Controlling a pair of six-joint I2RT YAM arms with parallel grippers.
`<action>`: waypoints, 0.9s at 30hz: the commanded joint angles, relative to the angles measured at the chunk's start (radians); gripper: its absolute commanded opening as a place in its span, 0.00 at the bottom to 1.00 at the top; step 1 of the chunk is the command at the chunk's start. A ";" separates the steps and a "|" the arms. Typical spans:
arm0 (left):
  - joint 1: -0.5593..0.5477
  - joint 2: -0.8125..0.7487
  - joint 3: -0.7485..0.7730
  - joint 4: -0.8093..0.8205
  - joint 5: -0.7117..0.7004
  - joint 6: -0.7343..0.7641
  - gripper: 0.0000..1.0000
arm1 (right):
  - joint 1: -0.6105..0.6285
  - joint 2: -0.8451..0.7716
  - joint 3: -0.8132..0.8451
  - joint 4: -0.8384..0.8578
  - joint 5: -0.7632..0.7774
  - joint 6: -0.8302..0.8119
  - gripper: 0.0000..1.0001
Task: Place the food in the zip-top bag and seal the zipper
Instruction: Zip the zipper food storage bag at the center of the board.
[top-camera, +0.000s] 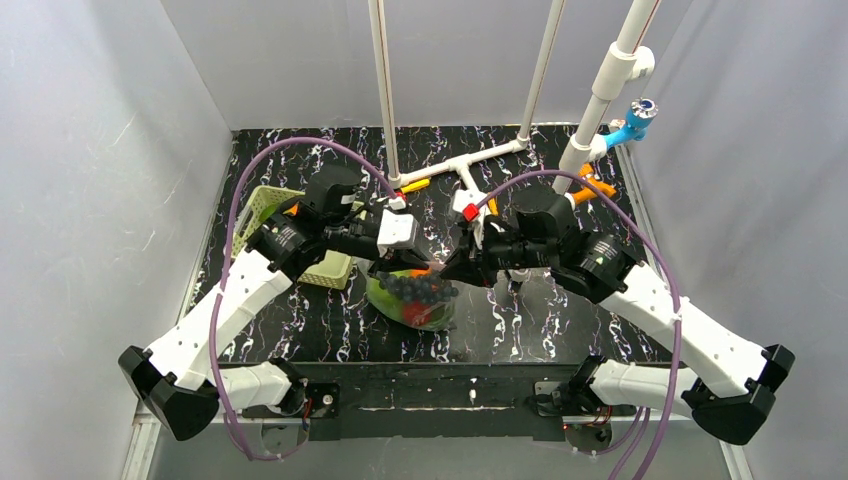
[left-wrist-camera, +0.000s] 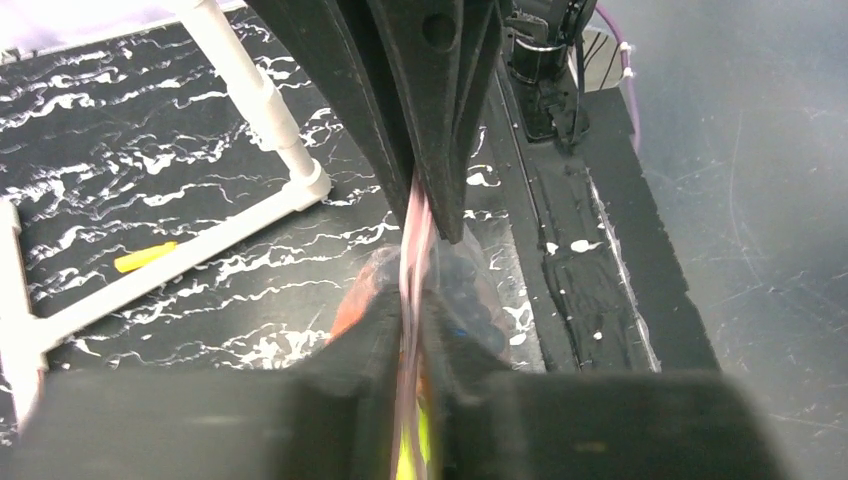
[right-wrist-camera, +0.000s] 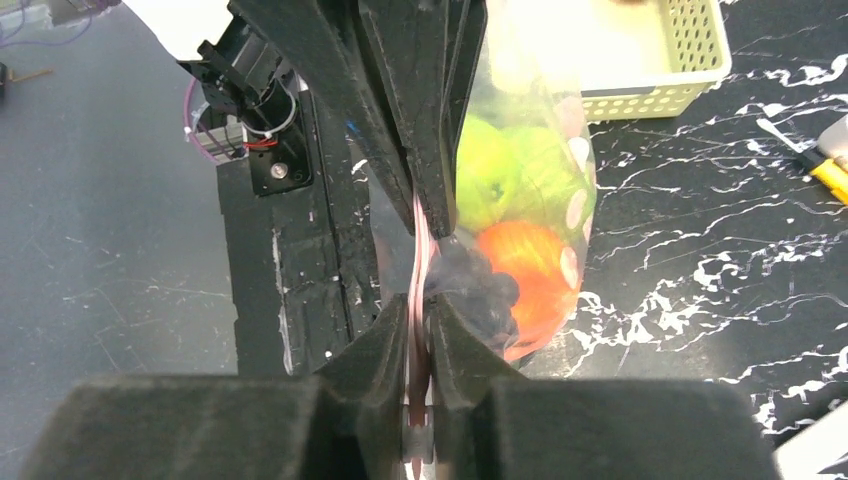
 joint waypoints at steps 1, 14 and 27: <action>-0.023 -0.022 0.010 -0.034 -0.054 -0.020 0.00 | -0.002 -0.060 -0.008 0.125 0.007 0.049 0.25; -0.034 -0.153 -0.164 0.230 -0.120 -0.359 0.00 | -0.017 -0.332 -0.421 0.466 0.136 0.205 0.51; -0.033 -0.159 -0.171 0.268 -0.099 -0.461 0.00 | -0.036 -0.339 -0.450 0.571 0.011 0.262 0.10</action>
